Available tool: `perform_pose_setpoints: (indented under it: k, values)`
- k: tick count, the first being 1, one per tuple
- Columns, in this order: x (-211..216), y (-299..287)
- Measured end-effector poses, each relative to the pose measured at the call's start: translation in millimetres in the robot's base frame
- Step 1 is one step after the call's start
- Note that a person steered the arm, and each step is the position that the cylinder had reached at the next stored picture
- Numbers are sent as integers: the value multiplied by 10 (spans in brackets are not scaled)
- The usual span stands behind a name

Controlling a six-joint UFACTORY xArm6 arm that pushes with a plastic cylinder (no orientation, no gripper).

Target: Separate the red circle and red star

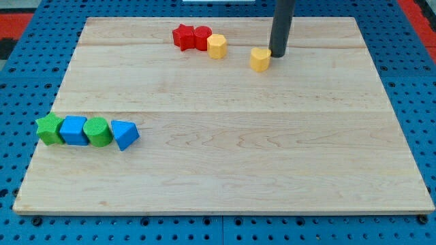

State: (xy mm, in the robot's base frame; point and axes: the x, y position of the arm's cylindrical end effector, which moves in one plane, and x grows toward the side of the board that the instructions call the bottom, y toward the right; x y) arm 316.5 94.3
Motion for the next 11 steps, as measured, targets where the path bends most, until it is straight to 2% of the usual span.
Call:
perform_pose_setpoints:
  k: [1,2,3,4,5,6,7,10,11]
  values:
    - [137,-745]
    - [224,-1249]
    - [376,-1132]
    - [191,-601]
    - [-376,-373]
    - [-903,-864]
    - [-999,-1296]
    - [-160,-1586]
    - [-433,-1526]
